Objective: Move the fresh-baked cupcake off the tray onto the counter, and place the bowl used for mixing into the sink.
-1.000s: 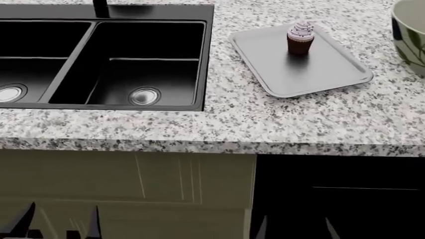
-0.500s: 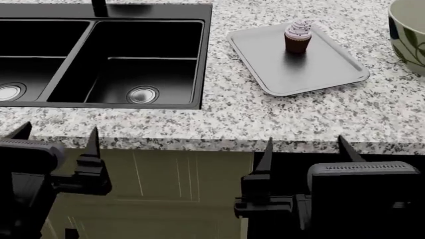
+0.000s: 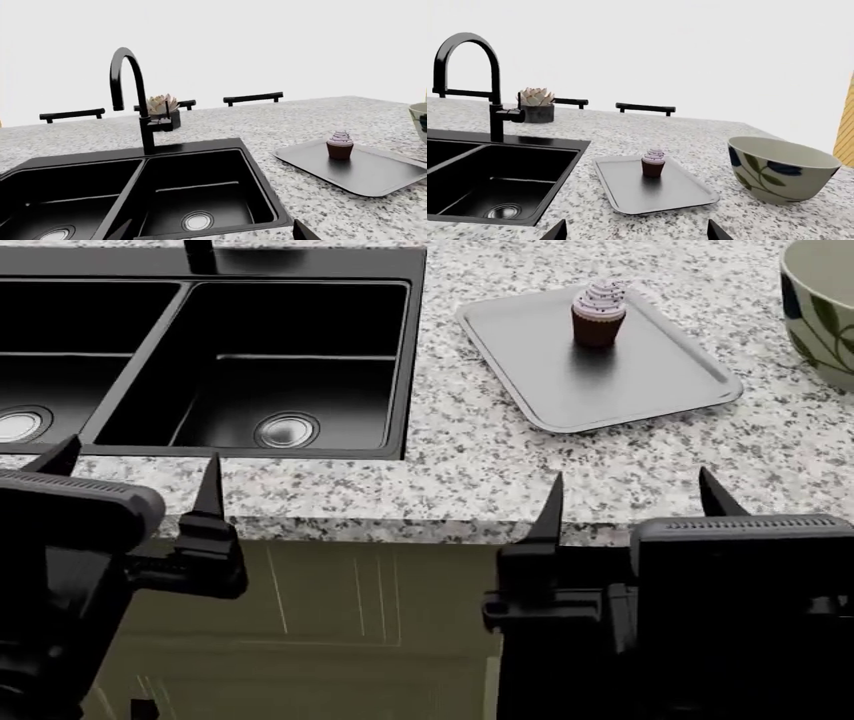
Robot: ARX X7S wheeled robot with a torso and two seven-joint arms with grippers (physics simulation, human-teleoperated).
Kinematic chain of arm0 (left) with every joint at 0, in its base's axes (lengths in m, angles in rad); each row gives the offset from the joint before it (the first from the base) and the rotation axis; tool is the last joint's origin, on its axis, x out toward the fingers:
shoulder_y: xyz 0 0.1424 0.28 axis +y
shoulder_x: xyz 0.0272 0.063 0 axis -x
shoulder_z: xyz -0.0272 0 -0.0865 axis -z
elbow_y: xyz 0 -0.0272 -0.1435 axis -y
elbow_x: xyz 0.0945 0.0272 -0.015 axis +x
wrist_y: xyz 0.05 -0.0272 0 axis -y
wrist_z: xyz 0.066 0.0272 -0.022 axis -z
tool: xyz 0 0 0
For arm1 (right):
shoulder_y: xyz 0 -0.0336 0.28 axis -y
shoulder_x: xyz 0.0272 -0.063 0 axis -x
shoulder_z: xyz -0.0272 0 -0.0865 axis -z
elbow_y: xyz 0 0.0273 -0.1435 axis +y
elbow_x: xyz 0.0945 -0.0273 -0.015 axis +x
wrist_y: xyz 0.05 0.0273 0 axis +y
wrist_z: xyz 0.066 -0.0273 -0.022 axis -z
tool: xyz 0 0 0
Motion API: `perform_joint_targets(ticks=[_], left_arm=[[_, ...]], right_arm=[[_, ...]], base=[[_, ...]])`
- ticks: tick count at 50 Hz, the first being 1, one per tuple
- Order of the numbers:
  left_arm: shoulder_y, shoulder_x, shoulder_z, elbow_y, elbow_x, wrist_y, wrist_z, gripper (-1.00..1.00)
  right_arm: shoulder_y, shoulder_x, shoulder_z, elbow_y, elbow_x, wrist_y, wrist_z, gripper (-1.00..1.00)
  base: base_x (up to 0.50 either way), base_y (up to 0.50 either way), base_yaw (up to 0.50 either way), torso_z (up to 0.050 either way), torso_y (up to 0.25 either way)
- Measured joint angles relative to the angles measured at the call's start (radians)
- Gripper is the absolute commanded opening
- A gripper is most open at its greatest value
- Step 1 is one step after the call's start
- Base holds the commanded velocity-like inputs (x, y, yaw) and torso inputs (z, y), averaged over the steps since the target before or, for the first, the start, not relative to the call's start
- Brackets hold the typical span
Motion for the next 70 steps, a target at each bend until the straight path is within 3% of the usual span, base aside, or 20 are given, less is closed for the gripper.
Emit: perform_joint_targets(ticks=[39,70], left_arm=[[-0.049,-0.022,0.014,0.095,-0.034,-0.087,-0.03,1.0],[-0.058,-0.032,0.013,0.109,-0.052,-0.096,-0.049,1.0]], right_arm=[[0.007,0.008,0.086,-0.105,0.07,0.07,0.037,1.0],[0.019,0.023,0.094,-0.13,0.087,0.088,0.059,1.0]], base=[[0.18,-0.42,0.0,0.0,0.0],[0.38,-0.28,0.0,0.0,0.0]])
